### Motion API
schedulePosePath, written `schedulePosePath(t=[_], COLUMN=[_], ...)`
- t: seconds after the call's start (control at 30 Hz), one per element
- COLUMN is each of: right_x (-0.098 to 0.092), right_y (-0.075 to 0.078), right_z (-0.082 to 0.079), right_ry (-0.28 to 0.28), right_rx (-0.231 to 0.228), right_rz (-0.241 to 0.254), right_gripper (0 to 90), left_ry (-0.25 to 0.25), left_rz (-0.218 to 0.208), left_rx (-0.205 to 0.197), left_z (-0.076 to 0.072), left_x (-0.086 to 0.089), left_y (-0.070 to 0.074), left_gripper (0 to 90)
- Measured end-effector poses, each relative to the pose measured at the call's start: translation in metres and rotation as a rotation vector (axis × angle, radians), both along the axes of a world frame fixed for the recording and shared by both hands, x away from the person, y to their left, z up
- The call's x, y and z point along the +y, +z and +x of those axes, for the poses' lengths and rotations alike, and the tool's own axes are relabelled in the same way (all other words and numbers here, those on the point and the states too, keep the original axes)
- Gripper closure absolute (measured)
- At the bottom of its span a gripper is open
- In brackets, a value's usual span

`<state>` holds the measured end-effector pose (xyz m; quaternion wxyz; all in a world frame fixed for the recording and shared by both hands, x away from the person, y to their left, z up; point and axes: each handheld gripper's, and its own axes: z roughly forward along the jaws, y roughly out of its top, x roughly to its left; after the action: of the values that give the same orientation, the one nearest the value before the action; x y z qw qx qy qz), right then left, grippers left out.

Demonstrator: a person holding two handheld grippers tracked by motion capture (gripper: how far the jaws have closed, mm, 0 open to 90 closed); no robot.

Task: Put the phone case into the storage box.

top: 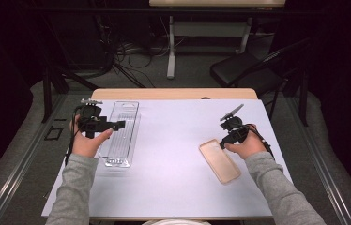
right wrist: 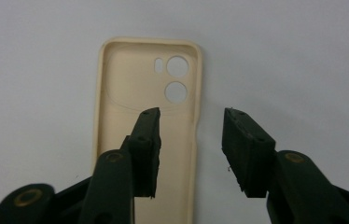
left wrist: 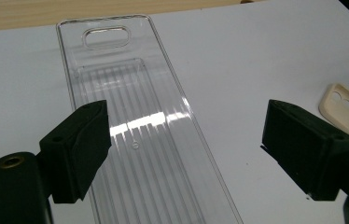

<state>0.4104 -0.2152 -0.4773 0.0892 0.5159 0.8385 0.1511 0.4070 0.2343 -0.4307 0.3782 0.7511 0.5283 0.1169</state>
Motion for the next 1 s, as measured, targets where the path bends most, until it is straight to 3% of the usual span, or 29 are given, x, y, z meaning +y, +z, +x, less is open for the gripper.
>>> schedulePosePath(t=[0.13,0.43,0.47,0.53,0.6,0.63,0.7,0.77,0.8,0.83,0.87,0.97,1.0], right_x=[0.000,0.004,0.006,0.006,0.007,0.007,0.007,0.005,0.004,0.004,0.002,0.001,0.000], right_y=[-0.004,-0.016,-0.015,-0.020,-0.020,-0.020,-0.020,-0.024,-0.017,-0.017,-0.027,-0.027,-0.032], right_z=[0.002,0.005,0.006,0.007,0.007,0.008,0.009,0.010,0.012,0.012,0.011,0.012,0.011], right_ry=[0.006,-0.001,0.009,0.011,0.007,0.012,0.013,0.013,0.022,0.022,0.003,0.002,-0.009], right_rx=[0.028,0.064,0.102,0.076,0.079,0.112,0.133,0.115,0.202,0.202,0.127,0.147,0.110], right_rz=[-0.028,-0.030,-0.078,-0.059,-0.059,-0.079,-0.102,-0.073,-0.160,-0.160,-0.074,-0.096,-0.048], right_gripper=[62.2,64.8,65.6,65.4,65.4,66.7,69.7,71.0,71.0,71.0,71.6,72.6,73.1], left_ry=[0.004,0.016,0.018,0.019,0.022,0.022,0.024,0.026,0.028,0.028,0.030,0.032,0.032], left_rz=[-0.003,-0.011,-0.013,-0.016,-0.018,-0.017,-0.017,-0.020,-0.018,-0.018,-0.020,-0.019,-0.019], left_rx=[-0.001,-0.006,-0.006,-0.005,-0.006,-0.005,-0.005,0.000,0.002,0.002,0.000,-0.001,-0.001], left_z=[-0.001,-0.003,-0.003,-0.003,-0.003,-0.003,-0.003,-0.002,-0.002,-0.002,-0.002,-0.002,-0.002], left_x=[0.001,0.004,0.004,0.005,0.006,0.007,0.007,0.007,0.008,0.008,0.008,0.008,0.008], left_y=[0.001,0.001,0.001,0.001,0.001,0.001,0.000,-0.001,-0.001,-0.001,-0.001,-0.001,-0.001], left_gripper=[15.6,15.6,15.6,15.6,15.6,15.6,15.6,15.6,15.6,15.6,15.6,15.6,15.6])
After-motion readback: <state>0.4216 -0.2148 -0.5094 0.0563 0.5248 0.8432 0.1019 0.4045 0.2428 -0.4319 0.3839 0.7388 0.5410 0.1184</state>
